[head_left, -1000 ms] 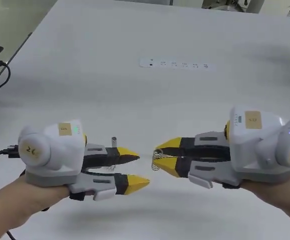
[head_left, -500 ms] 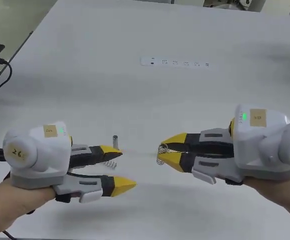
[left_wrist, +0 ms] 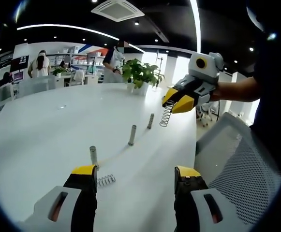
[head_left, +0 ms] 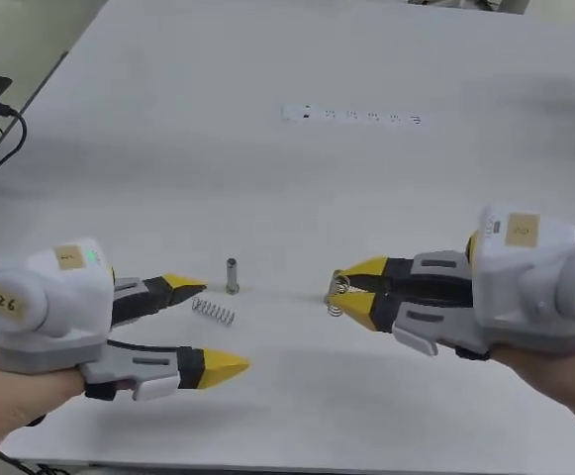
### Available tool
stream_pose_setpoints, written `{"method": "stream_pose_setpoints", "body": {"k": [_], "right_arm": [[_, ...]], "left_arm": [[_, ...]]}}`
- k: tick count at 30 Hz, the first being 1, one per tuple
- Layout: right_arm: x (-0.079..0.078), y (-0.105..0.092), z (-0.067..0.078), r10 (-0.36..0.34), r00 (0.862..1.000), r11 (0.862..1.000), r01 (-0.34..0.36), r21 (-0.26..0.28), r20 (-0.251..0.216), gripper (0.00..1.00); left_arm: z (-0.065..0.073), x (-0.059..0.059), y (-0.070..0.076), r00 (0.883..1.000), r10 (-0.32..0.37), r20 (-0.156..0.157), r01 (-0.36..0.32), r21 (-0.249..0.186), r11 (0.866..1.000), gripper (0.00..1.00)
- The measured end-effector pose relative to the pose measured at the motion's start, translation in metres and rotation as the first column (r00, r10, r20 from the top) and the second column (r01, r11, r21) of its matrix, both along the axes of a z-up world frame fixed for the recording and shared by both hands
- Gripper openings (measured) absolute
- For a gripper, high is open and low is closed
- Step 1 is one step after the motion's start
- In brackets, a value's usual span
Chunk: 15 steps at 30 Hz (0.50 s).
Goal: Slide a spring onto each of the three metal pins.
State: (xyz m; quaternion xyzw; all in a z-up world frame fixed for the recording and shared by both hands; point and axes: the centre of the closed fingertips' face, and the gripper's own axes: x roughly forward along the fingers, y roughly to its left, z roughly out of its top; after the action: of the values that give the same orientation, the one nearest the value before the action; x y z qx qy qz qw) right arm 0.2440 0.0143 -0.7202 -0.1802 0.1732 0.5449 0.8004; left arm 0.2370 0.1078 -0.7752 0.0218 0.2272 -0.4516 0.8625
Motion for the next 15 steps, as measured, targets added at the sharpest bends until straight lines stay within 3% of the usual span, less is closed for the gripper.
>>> {"method": "stream_pose_setpoints", "body": {"k": [4,9,15], "right_arm": [[0.003,-0.004,-0.003,-0.018,1.000,1.000,0.018,-0.003,0.000,0.07],[0.008,-0.010,-0.004,-0.057,0.998,0.998,0.057,0.006,-0.001,0.07],[0.017,-0.017,-0.004,-0.117,0.993,0.992,0.117,0.038,-0.019,0.07]], "left_arm": [[0.001,0.003,0.004,1.000,0.027,0.009,-0.027,-0.001,1.000,0.71],[-0.001,0.004,0.008,0.998,0.054,-0.012,-0.055,-0.006,0.998,0.80],[-0.003,0.003,0.011,0.997,0.073,-0.009,-0.073,0.005,0.997,0.88]]}}
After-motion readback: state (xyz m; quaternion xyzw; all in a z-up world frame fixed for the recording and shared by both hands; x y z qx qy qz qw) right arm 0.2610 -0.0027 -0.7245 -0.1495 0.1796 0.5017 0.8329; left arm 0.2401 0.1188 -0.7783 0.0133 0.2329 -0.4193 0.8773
